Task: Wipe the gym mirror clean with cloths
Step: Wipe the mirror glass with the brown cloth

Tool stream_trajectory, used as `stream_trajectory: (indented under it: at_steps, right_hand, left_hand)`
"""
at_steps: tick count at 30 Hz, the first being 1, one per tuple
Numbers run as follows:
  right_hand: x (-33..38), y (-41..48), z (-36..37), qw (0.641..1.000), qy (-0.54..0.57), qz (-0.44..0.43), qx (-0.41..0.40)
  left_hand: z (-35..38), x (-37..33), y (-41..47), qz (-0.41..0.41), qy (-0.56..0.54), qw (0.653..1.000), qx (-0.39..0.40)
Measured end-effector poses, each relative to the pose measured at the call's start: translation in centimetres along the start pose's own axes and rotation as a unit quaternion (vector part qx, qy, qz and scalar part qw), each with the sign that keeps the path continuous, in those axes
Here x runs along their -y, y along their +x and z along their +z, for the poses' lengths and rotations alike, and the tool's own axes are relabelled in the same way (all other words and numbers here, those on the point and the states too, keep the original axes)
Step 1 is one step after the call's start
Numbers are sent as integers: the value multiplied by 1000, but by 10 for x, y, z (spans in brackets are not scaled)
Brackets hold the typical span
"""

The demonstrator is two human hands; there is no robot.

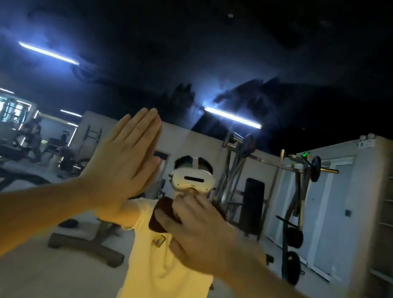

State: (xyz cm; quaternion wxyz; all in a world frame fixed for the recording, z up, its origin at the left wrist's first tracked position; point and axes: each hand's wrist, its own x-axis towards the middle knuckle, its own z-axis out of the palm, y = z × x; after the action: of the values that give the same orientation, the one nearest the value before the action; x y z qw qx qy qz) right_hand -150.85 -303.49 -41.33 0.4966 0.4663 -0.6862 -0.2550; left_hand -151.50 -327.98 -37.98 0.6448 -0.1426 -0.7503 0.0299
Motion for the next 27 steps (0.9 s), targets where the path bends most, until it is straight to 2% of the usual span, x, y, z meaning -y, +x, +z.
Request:
stream_trajectory:
  at_steps: [1, 2, 4, 6, 7, 8, 9, 11, 13, 16, 18, 20, 21, 22, 23, 25, 27]
  right_hand:
    - [-15, 3, -4, 999, -19, -27, 12]
    - [-33, 11, -13, 1000, -31, -3, -3]
    - [-82, 31, -33, 981, -78, 154, -90]
    - [-117, 44, -47, 910, -73, 361, -190]
    - [-118, 50, -45, 869, -55, 436, -228]
    - [-107, 55, -38, 839, -47, 481, -250]
    - [-87, 60, -25, 828, -40, 496, -260]
    - [-27, 53, 1, 860, 4, 448, -245]
    - [32, 27, 24, 913, 52, 356, -192]
    - [87, -27, 46, 972, 73, 196, -105]
    - [88, -49, 42, 998, 37, 44, -33]
    - [57, -47, 22, 999, -5, -40, 19]
    - [34, -40, 11, 1000, -13, -19, 13]
    - [9, -30, 0, 998, 0, 57, -18]
    - [-14, -22, -8, 984, 6, 167, -61]
    - [-38, -9, -17, 919, -11, 361, -156]
    - [-23, -3, -4, 872, -8, 441, -209]
  left_hand:
    - [2, -3, -10, -3, 1, 1000, 5]
    - [4, -6, -17, -3, 0, 1000, 9]
    - [11, -14, -29, -7, 1, 1000, 12]
    - [18, -22, -37, -22, 1, 1000, 10]
    - [20, -25, -39, -31, 2, 999, 9]
    - [22, -27, -40, -37, 4, 999, 8]
    - [23, -27, -40, -37, 6, 999, 6]
    - [22, -27, -40, -30, 5, 1000, 2]
    - [20, -25, -41, -24, -1, 1000, 7]
    - [15, -22, -46, -19, -2, 999, 31]
    - [13, -26, -53, -23, 5, 999, 36]
    - [13, -34, -69, -25, 1, 999, 31]
    - [14, -38, -79, -22, -3, 999, 24]
    - [15, -42, -90, -21, -9, 1000, 18]
    - [16, -46, -101, -25, -15, 999, 15]
    - [17, -51, -121, -46, -21, 999, 19]
    - [19, -51, -138, -61, -22, 998, 17]
